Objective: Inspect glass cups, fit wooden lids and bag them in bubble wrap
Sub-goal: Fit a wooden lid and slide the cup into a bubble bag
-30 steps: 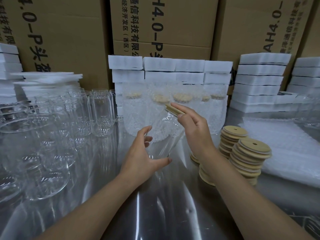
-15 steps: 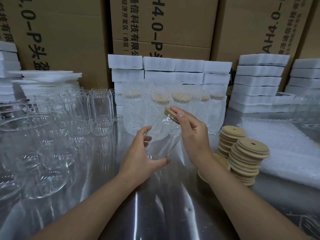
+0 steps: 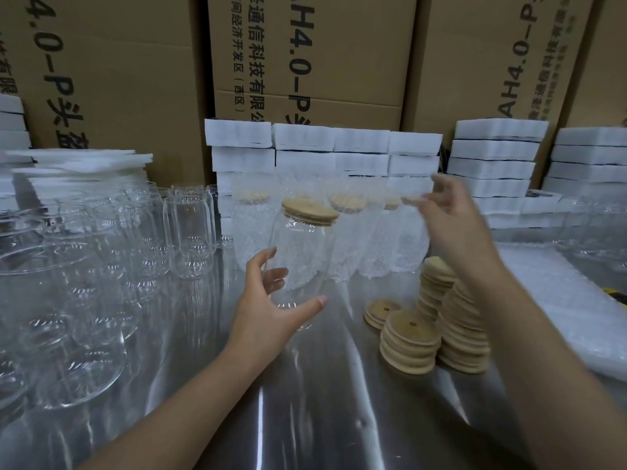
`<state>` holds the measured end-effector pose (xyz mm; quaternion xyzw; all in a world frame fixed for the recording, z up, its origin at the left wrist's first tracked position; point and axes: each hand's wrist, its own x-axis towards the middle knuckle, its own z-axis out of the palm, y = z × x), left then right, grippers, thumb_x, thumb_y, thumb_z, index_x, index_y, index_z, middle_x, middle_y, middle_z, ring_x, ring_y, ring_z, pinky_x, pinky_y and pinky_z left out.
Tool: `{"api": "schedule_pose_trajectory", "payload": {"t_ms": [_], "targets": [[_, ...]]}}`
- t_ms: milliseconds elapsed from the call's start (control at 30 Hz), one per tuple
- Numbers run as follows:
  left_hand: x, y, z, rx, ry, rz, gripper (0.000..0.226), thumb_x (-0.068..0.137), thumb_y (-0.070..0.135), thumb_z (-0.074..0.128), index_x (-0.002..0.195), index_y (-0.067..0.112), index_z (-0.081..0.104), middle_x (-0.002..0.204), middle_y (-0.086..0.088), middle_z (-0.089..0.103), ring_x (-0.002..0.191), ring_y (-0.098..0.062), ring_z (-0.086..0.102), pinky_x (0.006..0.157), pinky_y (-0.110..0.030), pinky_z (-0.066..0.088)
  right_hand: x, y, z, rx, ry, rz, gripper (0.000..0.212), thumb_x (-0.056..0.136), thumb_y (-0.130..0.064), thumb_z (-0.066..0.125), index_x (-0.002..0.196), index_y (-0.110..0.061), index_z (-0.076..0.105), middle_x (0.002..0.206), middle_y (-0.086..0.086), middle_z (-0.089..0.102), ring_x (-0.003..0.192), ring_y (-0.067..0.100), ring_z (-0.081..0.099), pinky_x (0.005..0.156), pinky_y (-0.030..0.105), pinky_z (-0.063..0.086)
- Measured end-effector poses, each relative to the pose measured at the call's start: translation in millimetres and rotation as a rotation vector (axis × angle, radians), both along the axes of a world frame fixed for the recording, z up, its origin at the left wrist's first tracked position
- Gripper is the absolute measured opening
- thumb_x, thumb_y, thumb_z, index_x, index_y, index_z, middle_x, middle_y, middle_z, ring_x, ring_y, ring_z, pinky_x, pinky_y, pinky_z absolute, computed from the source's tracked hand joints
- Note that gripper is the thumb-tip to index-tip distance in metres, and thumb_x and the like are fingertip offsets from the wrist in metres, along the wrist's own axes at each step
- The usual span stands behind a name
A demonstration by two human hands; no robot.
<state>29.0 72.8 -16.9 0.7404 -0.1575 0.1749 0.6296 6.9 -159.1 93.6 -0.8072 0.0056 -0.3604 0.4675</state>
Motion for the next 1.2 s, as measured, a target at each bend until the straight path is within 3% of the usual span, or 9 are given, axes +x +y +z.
{"api": "schedule_pose_trajectory", "payload": {"t_ms": [133, 300, 400, 533, 667, 767, 933, 1067, 1200], "targets": [[-1, 1, 4, -0.147, 0.03, -0.037, 0.093, 0.056, 0.05, 0.089, 0.128, 0.051, 0.03, 0.117, 0.02, 0.053, 0.114, 0.001, 0.053, 0.08, -0.018, 0.043, 9, -84, 5, -0.336, 0.519, -0.466, 0.042, 0.091, -0.026, 0.056, 0.13, -0.012, 0.054, 0.129, 0.014, 0.056, 0.114, 0.035, 0.053, 0.091, 0.041, 0.045], [-2, 2, 6, -0.182, 0.049, -0.032, 0.093, 0.054, 0.05, 0.083, 0.13, 0.048, 0.029, 0.116, 0.02, 0.052, 0.115, -0.003, 0.053, 0.085, -0.025, 0.044, 24, -125, -28, -0.459, 0.945, -0.552, 0.071, 0.083, -0.038, 0.069, 0.139, -0.004, 0.041, 0.141, 0.02, 0.045, 0.125, 0.038, 0.045, 0.102, 0.044, 0.04], [-3, 2, 7, -0.182, 0.058, -0.031, 0.092, 0.053, 0.05, 0.08, 0.13, 0.047, 0.028, 0.115, 0.02, 0.051, 0.115, -0.005, 0.052, 0.087, -0.028, 0.045, 35, -137, -42, -0.551, 1.003, -0.603, 0.045, 0.087, -0.036, 0.062, 0.119, -0.006, 0.058, 0.125, 0.018, 0.054, 0.114, 0.036, 0.051, 0.103, 0.045, 0.041], [-5, 2, 9, -0.206, 0.062, -0.029, 0.092, 0.053, 0.051, 0.079, 0.129, 0.047, 0.029, 0.116, 0.02, 0.051, 0.114, -0.002, 0.052, 0.091, -0.029, 0.046, 30, -136, -36, -0.481, 0.914, -0.648, 0.018, 0.093, -0.02, 0.05, 0.098, -0.004, 0.055, 0.12, 0.02, 0.056, 0.107, 0.037, 0.053, 0.101, 0.045, 0.042], [-4, 2, 9, -0.216, 0.056, -0.028, 0.094, 0.054, 0.053, 0.087, 0.129, 0.047, 0.029, 0.116, 0.019, 0.052, 0.115, 0.0, 0.05, 0.081, -0.018, 0.04, 25, -127, -30, -0.53, 0.979, -0.611, 0.048, 0.096, -0.029, 0.055, 0.131, 0.002, 0.047, 0.138, 0.021, 0.047, 0.123, 0.035, 0.047, 0.104, 0.038, 0.039], [-2, 1, 8, -0.228, 0.057, -0.027, 0.09, 0.057, 0.047, 0.083, 0.129, 0.047, 0.03, 0.116, 0.018, 0.051, 0.116, -0.002, 0.05, 0.079, -0.015, 0.039, 21, -122, -29, -0.542, 1.014, -0.593, 0.056, 0.093, -0.03, 0.06, 0.134, 0.003, 0.044, 0.139, 0.021, 0.046, 0.125, 0.035, 0.045, 0.104, 0.038, 0.039], [0, 2, 8, -0.227, 0.039, -0.011, 0.09, 0.063, 0.044, 0.088, 0.131, 0.046, 0.029, 0.116, 0.019, 0.051, 0.118, -0.005, 0.051, 0.078, -0.013, 0.037, 12, -116, -19, -0.457, 0.887, -0.654, 0.03, 0.091, -0.017, 0.056, 0.105, 0.009, 0.057, 0.1, 0.022, 0.058, 0.095, 0.037, 0.056, 0.081, 0.038, 0.046], [3, 4, 11, -0.27, 0.033, 0.019, 0.089, 0.056, 0.046, 0.083, 0.128, 0.046, 0.03, 0.114, 0.019, 0.051, 0.115, -0.004, 0.051, 0.087, -0.02, 0.041, 3, -86, 9, -0.572, 0.385, -0.841, 0.02, 0.087, -0.008, 0.05, 0.091, 0.006, 0.063, 0.097, 0.028, 0.059, 0.095, 0.045, 0.054, 0.089, 0.046, 0.044], [4, 5, 12, -0.319, 0.044, 0.033, 0.088, 0.059, 0.045, 0.084, 0.129, 0.043, 0.03, 0.113, 0.017, 0.053, 0.114, -0.004, 0.052, 0.091, -0.025, 0.042, -5, -20, 26, -0.669, -0.034, -0.694, 0.019, 0.091, -0.012, 0.048, 0.094, -0.002, 0.064, 0.09, 0.019, 0.063, 0.085, 0.041, 0.057, 0.073, 0.042, 0.042]]}}
